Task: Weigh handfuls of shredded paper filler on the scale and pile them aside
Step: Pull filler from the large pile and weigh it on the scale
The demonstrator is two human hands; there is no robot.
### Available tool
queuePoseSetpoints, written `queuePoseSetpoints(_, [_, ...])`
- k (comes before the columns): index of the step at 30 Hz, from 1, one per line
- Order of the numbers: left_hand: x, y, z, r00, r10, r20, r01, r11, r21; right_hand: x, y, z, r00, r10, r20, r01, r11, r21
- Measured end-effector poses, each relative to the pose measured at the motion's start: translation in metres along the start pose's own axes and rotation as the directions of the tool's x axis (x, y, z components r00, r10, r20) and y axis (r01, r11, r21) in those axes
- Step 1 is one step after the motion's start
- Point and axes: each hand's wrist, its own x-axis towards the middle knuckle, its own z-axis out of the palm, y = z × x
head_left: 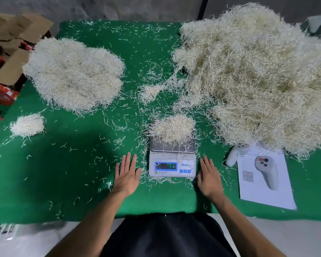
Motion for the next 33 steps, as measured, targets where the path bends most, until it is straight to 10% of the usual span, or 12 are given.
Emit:
queuePoseSetpoints(19, [0.003,-0.009,-0.017,0.996,0.016,0.092,-0.009,0.997,-0.082,-0.009,0.005,-0.006,0.995,0.001,0.097,0.005,0.998,-0.064])
queuePoseSetpoints(25, [0.018,0.059,-0.053,0.915,-0.308,-0.260,0.094,0.791,-0.604,0.042,-0.030,-0.076,0.970,0.154,-0.186,-0.033,0.848,0.530])
queuePoseSetpoints(33, [0.049,0.177,-0.110,0.990,-0.125,-0.065,0.010,0.529,-0.849,0.089,-0.157,-0.105,0.996,0.048,-0.079,0.045,0.501,0.864])
